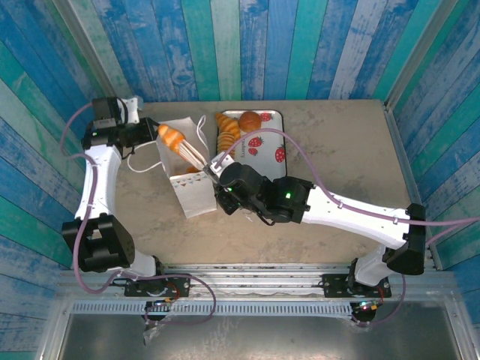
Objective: Place the fake bread into the paper bag
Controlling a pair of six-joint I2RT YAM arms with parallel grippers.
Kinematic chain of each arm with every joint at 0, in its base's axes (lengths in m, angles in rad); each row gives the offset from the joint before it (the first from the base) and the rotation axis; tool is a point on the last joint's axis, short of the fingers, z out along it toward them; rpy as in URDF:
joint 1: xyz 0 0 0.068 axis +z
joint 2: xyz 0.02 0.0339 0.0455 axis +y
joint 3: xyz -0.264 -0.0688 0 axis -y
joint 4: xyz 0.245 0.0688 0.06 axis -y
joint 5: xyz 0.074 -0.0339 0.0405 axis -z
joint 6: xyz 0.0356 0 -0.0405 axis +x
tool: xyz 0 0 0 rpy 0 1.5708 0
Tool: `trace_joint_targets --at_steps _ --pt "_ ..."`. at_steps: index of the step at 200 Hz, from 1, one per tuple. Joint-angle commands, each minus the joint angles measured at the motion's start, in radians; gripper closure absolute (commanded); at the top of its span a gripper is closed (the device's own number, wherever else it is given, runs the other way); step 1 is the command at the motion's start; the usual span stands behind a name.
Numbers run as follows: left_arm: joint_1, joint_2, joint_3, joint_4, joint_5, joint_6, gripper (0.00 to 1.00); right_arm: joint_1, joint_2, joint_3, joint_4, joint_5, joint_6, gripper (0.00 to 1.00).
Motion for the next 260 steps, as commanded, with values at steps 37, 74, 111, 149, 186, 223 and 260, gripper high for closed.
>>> trace_joint_targets --at_steps 37,74,111,149,186,223,260 --pt "0.003 0.016 0.018 -0.002 0.012 0.004 0.68 -0.019 0.027 0.041 -0.027 0.038 0.046 0.85" --pt "0.004 0.009 0.017 0.0 0.013 0.005 0.69 -0.026 0.031 0.037 -0.033 0.023 0.054 0.79" --pt "0.004 0.009 0.014 0.0 0.016 0.004 0.7 -0.029 0.028 0.037 -0.032 0.005 0.048 0.69" --pt "0.004 0.006 0.013 0.0 0.018 0.005 0.7 -0.028 0.022 0.037 -0.031 0.005 0.045 0.61" --pt "0.004 0.0 0.005 0.002 0.015 0.004 0.7 -0.028 0.024 0.034 -0.023 0.001 0.044 0.55" --pt "0.004 -0.001 0.006 0.003 0.014 0.004 0.7 -0.028 0.021 0.032 -0.016 -0.001 0.043 0.51" --pt "0.004 -0.002 0.005 0.004 0.02 0.003 0.7 -0.029 0.022 0.031 -0.007 -0.01 0.046 0.5"
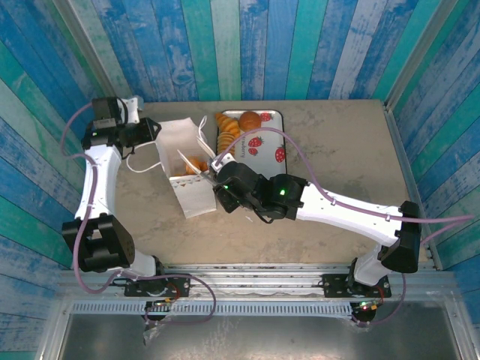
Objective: Place the fake bread into the paper bag
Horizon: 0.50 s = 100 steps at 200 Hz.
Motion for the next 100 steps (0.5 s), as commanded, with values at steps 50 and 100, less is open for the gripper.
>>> trace_joint_targets --at_steps 50,100 --pt "0.004 -0.003 0.002 0.006 0.023 0.001 0.7 -0.002 -0.01 0.029 0.034 -0.01 0.001 0.5" --pt "0.004 -0.02 0.006 0.024 0.039 -0.019 0.7 -0.001 -0.017 0.075 0.035 -0.039 -0.001 0.5"
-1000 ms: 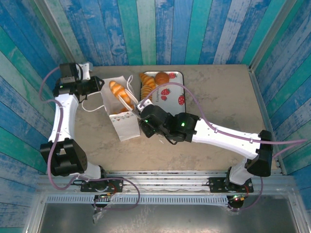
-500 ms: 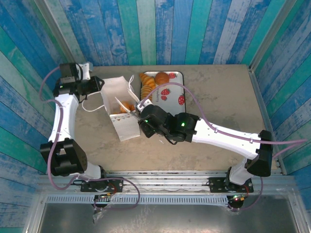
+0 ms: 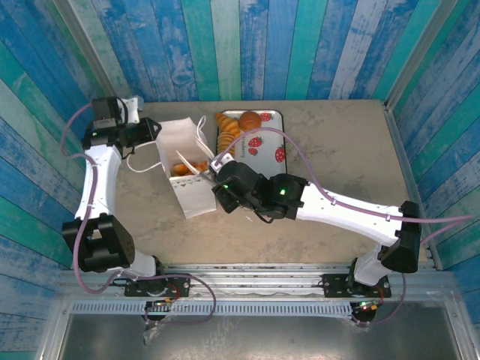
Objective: Place the fake bread into the paper bag
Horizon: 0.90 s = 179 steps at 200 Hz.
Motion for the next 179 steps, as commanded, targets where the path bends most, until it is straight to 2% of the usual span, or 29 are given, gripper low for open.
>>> trace_joint_targets --at_steps 1,78,94,132,153,179 --pt "0.004 -0.021 0.006 0.023 0.03 -0.016 0.7 -0.001 -0.017 0.065 0.034 -0.018 -0.001 0.5" --pt "0.004 -0.111 0.059 0.033 0.032 -0.069 0.37 -0.002 -0.141 0.128 0.058 -0.048 -0.009 0.51" --pt "0.004 -0.15 0.056 0.04 0.007 -0.082 0.28 -0.003 -0.178 0.132 0.056 -0.049 -0.003 0.5" --pt "0.004 -0.285 -0.003 0.107 -0.025 -0.118 0.15 -0.019 -0.259 0.124 0.038 -0.056 0.015 0.49" --pt "0.004 -0.362 -0.043 0.131 -0.061 -0.128 0.08 -0.062 -0.309 0.082 0.038 -0.066 0.039 0.49" --pt "0.004 -0.463 -0.105 0.158 -0.102 -0.137 0.02 -0.165 -0.36 -0.004 0.039 -0.134 0.103 0.49"
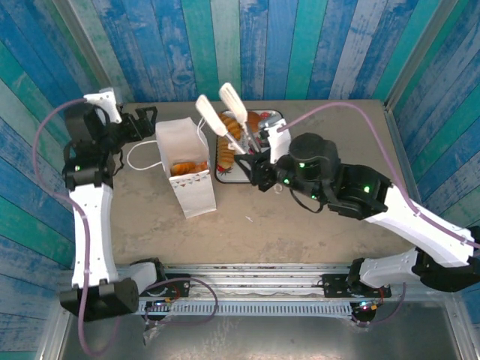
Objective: Place the fake bread into the paper bag
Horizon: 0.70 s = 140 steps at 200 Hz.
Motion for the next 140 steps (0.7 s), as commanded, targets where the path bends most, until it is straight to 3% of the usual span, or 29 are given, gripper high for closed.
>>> trace_joint_targets --at_steps 1,69,102,140 --pt "0.004 -0.09 -0.058 0.045 -0.055 -0.015 0.01 -0.079 -0.039 -0.071 0.017 -0.056 0.069 0.49" --pt "0.004 -0.317 -0.227 0.069 -0.131 0.002 0.06 -0.281 -0.044 -0.334 0.087 -0.212 0.17 0.47" --pt "0.004 -0.37 -0.276 0.072 -0.151 0.02 0.06 -0.332 0.03 -0.432 0.172 -0.296 0.218 0.48" --pt "0.004 -0.395 -0.282 0.057 -0.211 0.05 0.06 -0.36 0.164 -0.43 0.199 -0.394 0.251 0.47"
